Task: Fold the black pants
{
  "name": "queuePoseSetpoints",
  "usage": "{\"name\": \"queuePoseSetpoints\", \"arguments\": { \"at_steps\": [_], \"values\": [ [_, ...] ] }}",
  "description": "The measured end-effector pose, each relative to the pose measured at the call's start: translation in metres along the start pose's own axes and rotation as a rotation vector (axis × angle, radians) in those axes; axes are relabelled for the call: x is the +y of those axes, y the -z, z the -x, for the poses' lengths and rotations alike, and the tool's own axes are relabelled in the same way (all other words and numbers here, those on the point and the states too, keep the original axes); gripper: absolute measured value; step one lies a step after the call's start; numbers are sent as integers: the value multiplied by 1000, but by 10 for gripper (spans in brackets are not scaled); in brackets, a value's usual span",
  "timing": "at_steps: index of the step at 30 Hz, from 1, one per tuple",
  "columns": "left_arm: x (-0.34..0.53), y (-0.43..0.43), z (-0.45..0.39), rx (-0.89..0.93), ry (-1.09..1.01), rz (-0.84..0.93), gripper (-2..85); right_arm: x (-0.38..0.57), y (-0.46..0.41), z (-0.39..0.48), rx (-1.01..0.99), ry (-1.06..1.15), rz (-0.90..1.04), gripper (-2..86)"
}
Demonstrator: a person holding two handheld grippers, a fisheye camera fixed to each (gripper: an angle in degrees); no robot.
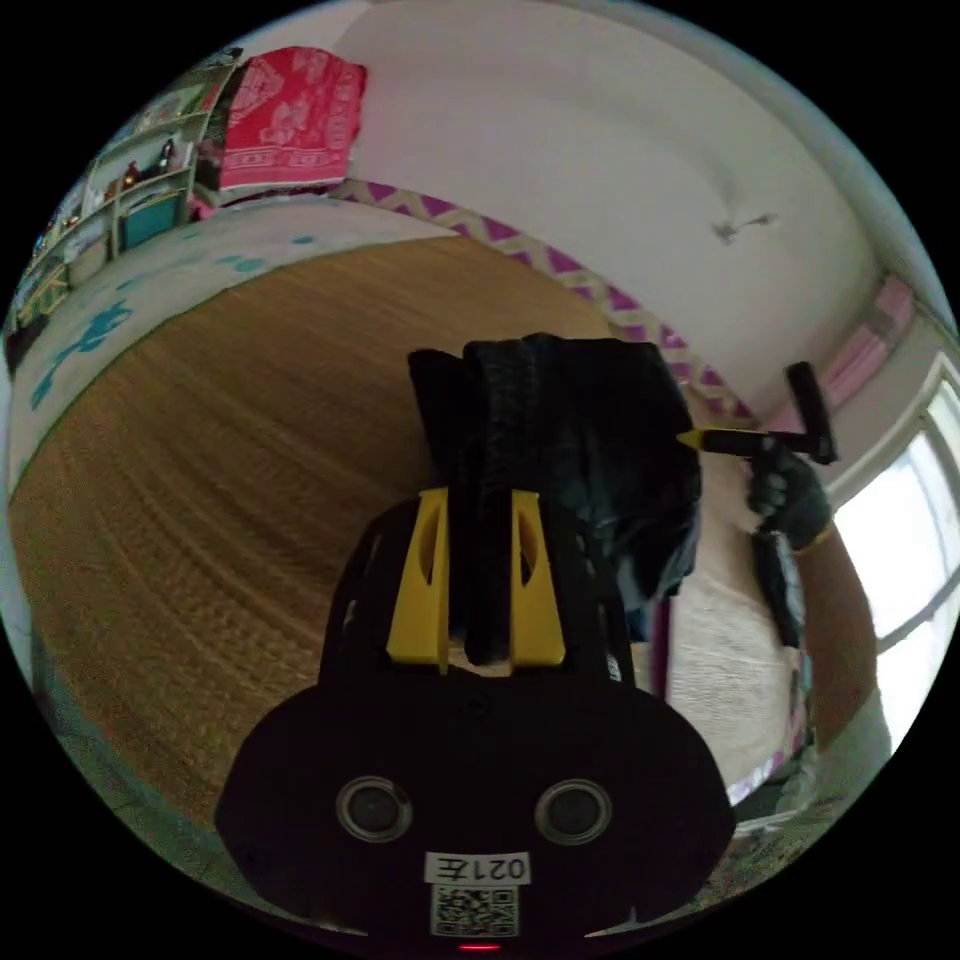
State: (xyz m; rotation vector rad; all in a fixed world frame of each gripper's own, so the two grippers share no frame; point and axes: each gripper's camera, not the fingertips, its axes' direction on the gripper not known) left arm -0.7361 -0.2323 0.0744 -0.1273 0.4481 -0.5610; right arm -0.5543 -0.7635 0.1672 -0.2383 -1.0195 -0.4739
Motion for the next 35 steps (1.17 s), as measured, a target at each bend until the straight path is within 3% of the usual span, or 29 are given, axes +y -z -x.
{"name": "queuePoseSetpoints", "arguments": {
  "at_steps": [4, 12, 16, 18, 23, 29, 35],
  "values": [
    [33, -5, 10, -108, -57, -9, 65, 45, -4, -10, 68, 0, 12, 111],
    [151, 39, -66, 25, -273, -26, 2, 224, 66, -31, 63, 20, -53, 91],
    [219, 43, -127, 79, -417, -19, -8, 335, 124, -53, 32, -121, -212, 78],
    [259, 37, -168, 100, -465, -2, -9, 378, 142, -61, 102, -177, -254, 78],
    [315, 15, -243, 200, -508, 28, -10, 465, 167, -75, 500, -253, -283, 93],
    [366, -32, -315, 333, -489, 44, -10, 478, 155, -72, 740, -229, -258, 121],
    [413, -70, -374, 258, -529, 111, -10, 436, 114, -50, 856, -32, -97, 131]
  ]
}}
